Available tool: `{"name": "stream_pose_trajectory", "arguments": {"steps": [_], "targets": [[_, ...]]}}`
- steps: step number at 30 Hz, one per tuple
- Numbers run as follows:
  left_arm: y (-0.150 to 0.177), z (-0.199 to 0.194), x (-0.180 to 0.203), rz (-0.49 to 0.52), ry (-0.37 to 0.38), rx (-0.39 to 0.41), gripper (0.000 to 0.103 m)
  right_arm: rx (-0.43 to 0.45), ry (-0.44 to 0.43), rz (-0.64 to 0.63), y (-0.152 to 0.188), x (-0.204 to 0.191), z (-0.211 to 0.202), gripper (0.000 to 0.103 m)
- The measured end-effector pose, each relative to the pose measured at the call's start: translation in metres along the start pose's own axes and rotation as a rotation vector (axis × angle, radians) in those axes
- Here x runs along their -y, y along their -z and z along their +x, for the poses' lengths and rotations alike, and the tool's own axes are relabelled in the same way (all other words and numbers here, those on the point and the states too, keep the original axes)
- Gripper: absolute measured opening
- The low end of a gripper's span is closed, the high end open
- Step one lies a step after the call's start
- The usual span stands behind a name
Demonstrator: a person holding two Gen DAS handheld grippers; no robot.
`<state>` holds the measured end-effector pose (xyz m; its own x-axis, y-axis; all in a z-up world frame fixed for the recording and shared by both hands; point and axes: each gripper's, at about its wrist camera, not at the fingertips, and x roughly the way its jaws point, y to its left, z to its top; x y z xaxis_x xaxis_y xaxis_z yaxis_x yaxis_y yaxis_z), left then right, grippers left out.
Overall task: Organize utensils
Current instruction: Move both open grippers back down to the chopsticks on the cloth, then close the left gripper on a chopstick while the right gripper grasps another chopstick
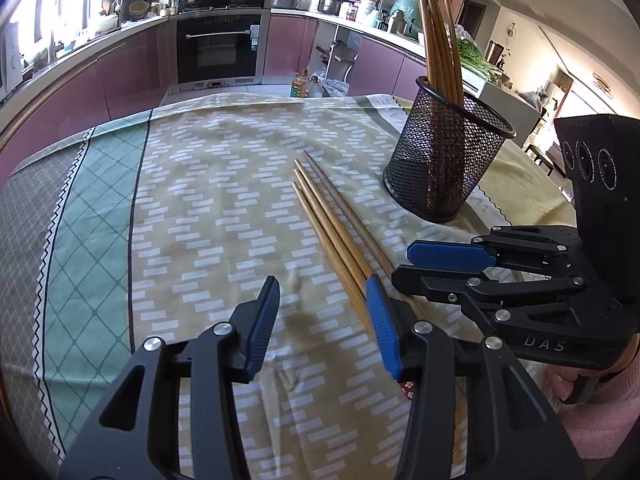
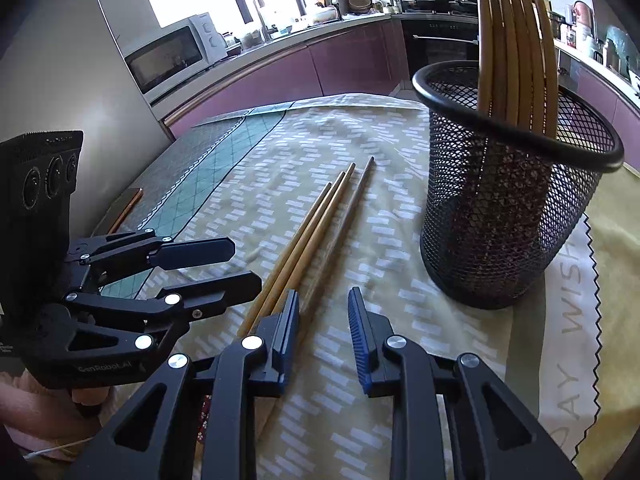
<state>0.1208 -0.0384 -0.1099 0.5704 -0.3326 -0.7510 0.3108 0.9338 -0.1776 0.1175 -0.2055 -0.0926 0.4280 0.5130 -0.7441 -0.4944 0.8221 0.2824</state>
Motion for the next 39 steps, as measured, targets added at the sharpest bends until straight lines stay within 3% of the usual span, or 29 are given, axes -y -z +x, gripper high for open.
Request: {"name": "stream_pose_trajectory", "arguments": {"steps": [10,16,23,29,36,39], "targets": [[-0.002,0.009,0.006,0.031,-0.037,-0.023,0.042,0.000,-0.004,-0.001,0.001,0.002,0.001,0.023],[-0.003,0.011,0.006,0.044,-0.049,-0.032,0.036,0.000,0.003,-0.005,0.001,0.001,0.000,0.023],[-0.007,0.016,0.008,0.076,-0.055,-0.046,0.018,-0.001,0.035,-0.025,-0.004,-0.004,0.005,0.023],[-0.012,0.021,0.004,0.077,-0.046,-0.053,0.015,0.003,0.053,-0.029,-0.015,-0.005,0.014,0.023],[-0.012,0.020,0.002,0.042,-0.051,-0.042,0.010,0.018,0.021,0.037,-0.015,0.005,0.014,0.009],[-0.009,0.016,0.000,0.020,-0.045,-0.038,0.009,0.023,0.007,0.066,-0.013,0.009,0.012,0.008]]}}
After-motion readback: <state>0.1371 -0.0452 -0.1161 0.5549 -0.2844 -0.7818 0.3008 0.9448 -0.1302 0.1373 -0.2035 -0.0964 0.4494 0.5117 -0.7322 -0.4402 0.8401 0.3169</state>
